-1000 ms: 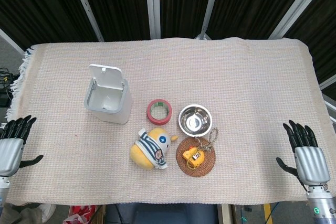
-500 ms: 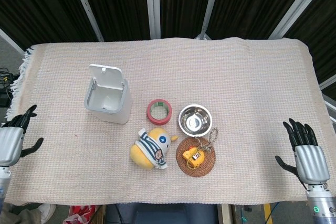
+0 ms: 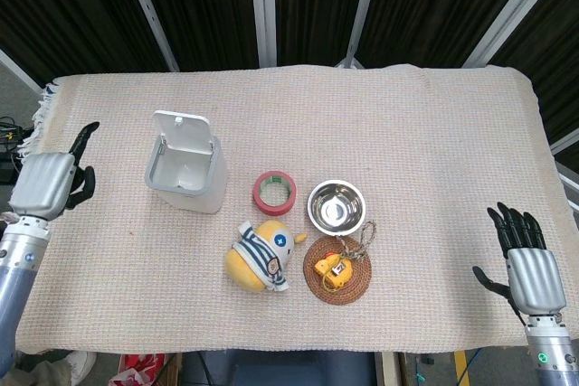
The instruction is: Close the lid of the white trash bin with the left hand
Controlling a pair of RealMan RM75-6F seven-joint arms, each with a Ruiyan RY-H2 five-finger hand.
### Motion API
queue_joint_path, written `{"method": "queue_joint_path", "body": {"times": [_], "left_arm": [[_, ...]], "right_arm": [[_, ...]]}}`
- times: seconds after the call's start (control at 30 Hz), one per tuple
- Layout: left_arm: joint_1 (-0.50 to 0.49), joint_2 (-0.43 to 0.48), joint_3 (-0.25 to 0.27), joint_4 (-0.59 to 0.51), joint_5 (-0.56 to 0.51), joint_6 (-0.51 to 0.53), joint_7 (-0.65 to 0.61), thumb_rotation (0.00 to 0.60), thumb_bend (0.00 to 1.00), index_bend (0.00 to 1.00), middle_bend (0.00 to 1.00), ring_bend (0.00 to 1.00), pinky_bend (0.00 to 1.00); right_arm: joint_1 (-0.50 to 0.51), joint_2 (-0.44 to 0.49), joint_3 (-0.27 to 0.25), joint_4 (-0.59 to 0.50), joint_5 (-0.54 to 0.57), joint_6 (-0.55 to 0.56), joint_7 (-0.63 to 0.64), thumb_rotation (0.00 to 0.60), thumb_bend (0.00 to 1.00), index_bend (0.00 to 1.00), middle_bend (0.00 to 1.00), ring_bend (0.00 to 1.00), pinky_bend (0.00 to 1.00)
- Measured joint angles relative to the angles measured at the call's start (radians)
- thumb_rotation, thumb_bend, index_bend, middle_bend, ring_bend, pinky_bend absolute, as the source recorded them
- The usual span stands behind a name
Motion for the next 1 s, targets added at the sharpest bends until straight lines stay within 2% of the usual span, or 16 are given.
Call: {"method": "queue_joint_path", "body": {"times": [0.23, 0.4, 0.73, 1.0], "left_arm": [[-0.181, 0.027, -0.055, 0.003, -0.274, -0.146, 0.099, 0.600, 0.70, 0.08, 1.00, 0.96, 0.99], [-0.310, 0.027, -0.069, 0.015, -0.438, -0.198, 0.171, 0.600, 0.71, 0.09, 1.00, 0.96, 0.99], [-0.517, -0.027, -0.043, 0.068, -0.690, -0.208, 0.300, 0.600, 0.71, 0.17, 1.00, 0.96, 0.99], [-0.606, -0.059, -0.007, 0.090, -0.795, -0.192, 0.352, 0.600, 0.73, 0.26, 1.00, 0.96, 0.99]], "right_arm": [[0.001, 0.003, 0.005, 0.001, 0.011, -0.005, 0.015, 0.600, 0.24, 0.00, 0.00, 0.00, 0.00], [0.000, 0.006, 0.003, -0.001, 0.009, -0.004, 0.022, 0.600, 0.24, 0.00, 0.00, 0.00, 0.00], [-0.003, 0.013, 0.003, -0.005, 0.013, -0.004, 0.034, 0.600, 0.24, 0.00, 0.00, 0.00, 0.00], [-0.005, 0.015, 0.003, -0.002, 0.013, -0.001, 0.038, 0.600, 0.24, 0.00, 0.00, 0.00, 0.00]]}}
